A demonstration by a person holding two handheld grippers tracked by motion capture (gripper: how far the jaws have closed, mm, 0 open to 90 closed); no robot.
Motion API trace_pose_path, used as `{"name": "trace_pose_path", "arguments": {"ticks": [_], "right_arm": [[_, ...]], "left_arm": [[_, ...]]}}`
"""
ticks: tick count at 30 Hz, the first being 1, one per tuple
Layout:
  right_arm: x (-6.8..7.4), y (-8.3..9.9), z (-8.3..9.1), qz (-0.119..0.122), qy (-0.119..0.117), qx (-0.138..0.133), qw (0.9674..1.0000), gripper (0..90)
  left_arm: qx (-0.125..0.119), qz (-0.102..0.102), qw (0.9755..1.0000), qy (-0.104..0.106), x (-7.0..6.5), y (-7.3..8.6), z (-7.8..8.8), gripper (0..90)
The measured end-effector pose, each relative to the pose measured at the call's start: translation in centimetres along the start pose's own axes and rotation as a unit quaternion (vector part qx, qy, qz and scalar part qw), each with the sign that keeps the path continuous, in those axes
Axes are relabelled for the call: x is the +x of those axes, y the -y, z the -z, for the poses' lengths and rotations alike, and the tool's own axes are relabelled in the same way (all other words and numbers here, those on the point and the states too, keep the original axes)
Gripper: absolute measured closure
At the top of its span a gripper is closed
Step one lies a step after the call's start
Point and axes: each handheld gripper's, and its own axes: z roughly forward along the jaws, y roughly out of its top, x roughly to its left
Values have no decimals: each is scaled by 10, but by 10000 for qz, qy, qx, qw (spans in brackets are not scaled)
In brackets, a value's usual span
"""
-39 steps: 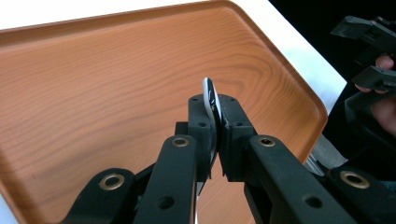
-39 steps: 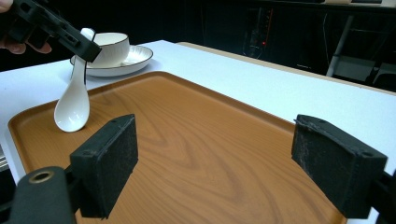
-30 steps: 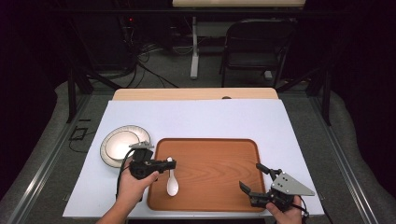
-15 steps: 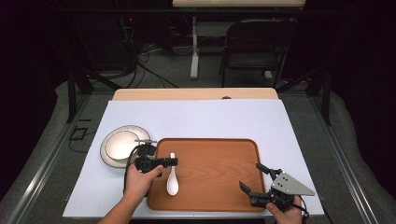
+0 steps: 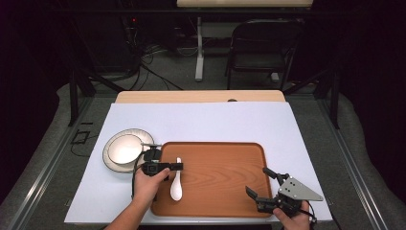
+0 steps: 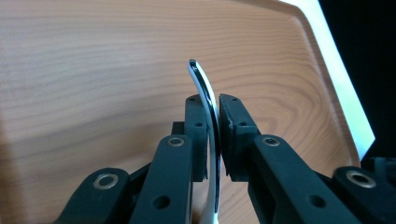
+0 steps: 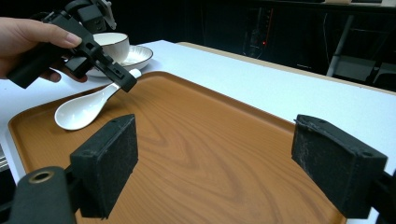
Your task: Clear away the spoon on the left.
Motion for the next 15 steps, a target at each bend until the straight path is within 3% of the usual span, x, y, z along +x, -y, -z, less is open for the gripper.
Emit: {"name": "trace_pose_path", "arguments": {"ticks": [6,15], "right_arm": [[0,0,0,-3,-1,-4,10000,142],[0,0,0,-2,-4,-33,10000,142]], "left_arm": [[15,206,9998,-34,5,1,-7,818],[46,323,9994,-95,8,1,-10,804]]}}
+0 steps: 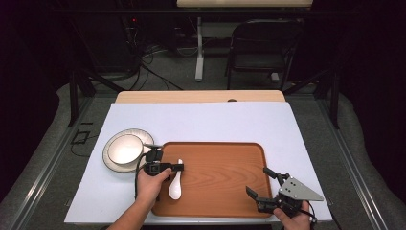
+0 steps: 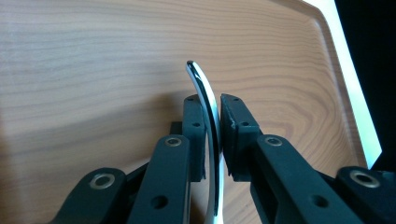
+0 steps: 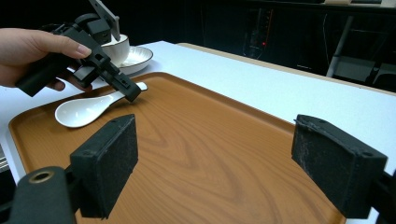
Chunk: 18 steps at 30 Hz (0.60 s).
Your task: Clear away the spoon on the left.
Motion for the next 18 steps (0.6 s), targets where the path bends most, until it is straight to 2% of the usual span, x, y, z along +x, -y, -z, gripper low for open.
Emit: {"name": "trace_pose_path", "arguments": {"ticks": [11,18], "right_arm": [[0,0,0,-3,2,15,10000,142],[0,0,1,-10,3,6,10000,142]], "left_arm": [[11,-45,9999,-113,2,2,-1,782],[-3,-167,9996,-213,-2,2,-1,757]]}}
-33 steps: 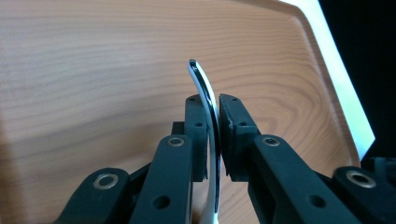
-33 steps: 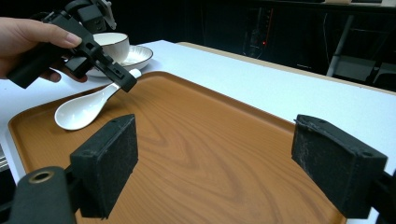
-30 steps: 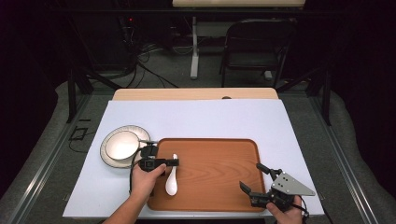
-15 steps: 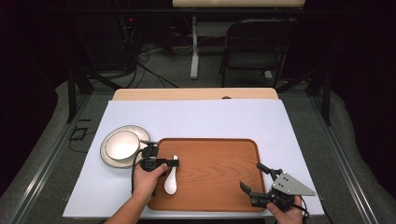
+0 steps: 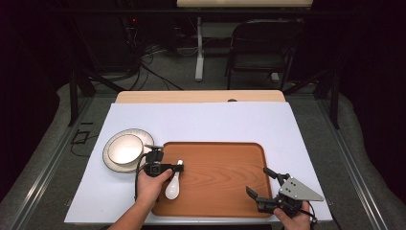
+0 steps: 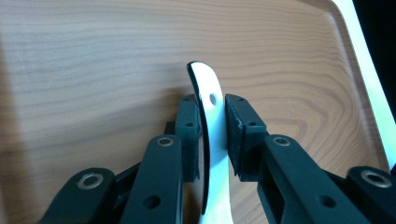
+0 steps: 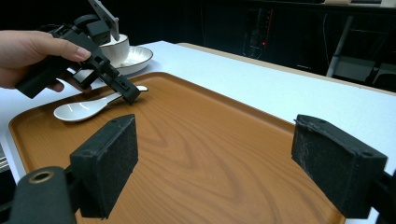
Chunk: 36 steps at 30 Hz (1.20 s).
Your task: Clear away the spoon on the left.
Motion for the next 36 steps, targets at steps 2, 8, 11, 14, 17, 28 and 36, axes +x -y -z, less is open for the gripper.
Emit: {"name": "trace_pose_path", "arguments": {"ticks": [2,8,11,14,17,28,36], "right_arm": [[0,0,1,18,5,0,10000,141],[0,0,2,0,32,-11,10000,142],[0,0,2,-4,35,-4,10000,142],[0,0,2,5,32,-3,10000,142],[0,0,2,-3,34,0,10000,142],[0,0,2,3,35,1,10000,142],[0,0,2,10,35,3,10000,142]], "left_arm": [[-8,1,10000,0,0,0,0,753],[-53,-30,10000,-57,-1,-1,0,722],[-46,-54,10000,-56,-2,-1,0,711],[-44,-94,9999,-69,-3,-1,1,692],[-91,-197,9997,-123,-6,-1,4,667],[-380,-480,9977,-307,-11,-7,19,556],[-690,-867,9922,-564,-18,-10,38,477]]}}
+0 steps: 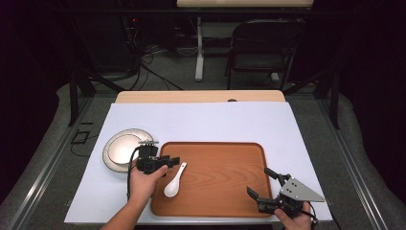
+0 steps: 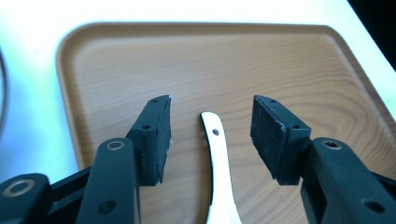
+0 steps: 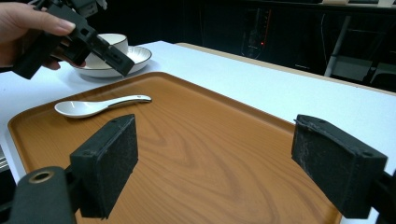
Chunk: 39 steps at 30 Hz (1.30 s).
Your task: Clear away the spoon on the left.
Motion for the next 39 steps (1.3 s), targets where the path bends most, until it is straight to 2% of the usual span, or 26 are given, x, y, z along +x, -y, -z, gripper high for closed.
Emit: {"name": "trace_pose_path", "arguments": {"ticks": [5,6,7,9,10,12,14,15,18,19,22,23,25,26,27,28,30,33,39], "right_arm": [[0,0,0,10,-4,12,10000,142],[0,0,0,14,-4,12,10000,142],[0,0,0,14,-4,12,10000,142],[0,0,0,19,-7,18,10000,142],[0,0,0,19,-7,18,10000,142],[1,0,-1,-30,-6,38,10000,142],[1,0,-1,-28,-8,39,10000,142],[1,0,-1,-28,-8,39,10000,142],[1,0,-1,-23,-4,44,10000,142],[1,0,-1,-25,-2,40,10000,142],[1,0,-1,-28,-4,40,10000,142],[1,0,-1,-28,-4,40,10000,142],[1,0,-1,-38,-7,48,10000,142],[1,0,-1,-33,-2,45,10000,142],[1,0,-1,-33,-2,45,10000,142],[1,0,-1,-8,-2,37,10000,142],[1,0,-1,-38,-6,46,10000,142],[1,0,-1,-37,2,46,10000,142],[1,0,-1,-29,4,42,10000,142]], "left_arm": [[-205,-203,9994,-200,-1,-5,16,451],[-273,-302,9987,-313,0,-6,22,449],[-273,-302,9987,-313,0,-6,22,444],[-434,-460,9966,-526,2,-8,33,433],[-434,-460,9966,-526,2,-8,33,431],[-498,-556,9952,-632,3,-9,39,429],[-589,-682,9927,-799,5,-9,46,426],[-589,-682,9927,-799,5,-9,46,424],[-710,-858,9886,-1012,7,-8,56,423],[-710,-858,9886,-1012,7,-8,56,424],[-791,-1008,9852,-1135,10,-6,64,424],[-791,-1008,9852,-1135,10,-6,64,424],[-837,-1093,9832,-1195,10,-5,69,426],[-859,-1188,9814,-1237,11,-3,72,435],[-859,-1188,9814,-1237,11,-3,72,440],[-856,-1258,9799,-1291,11,-2,74,440],[-915,-1337,9785,-1281,12,2,79,441],[-1002,-1368,9771,-1282,13,8,84,436],[-1087,-1382,9762,-1270,16,19,91,429]]}}
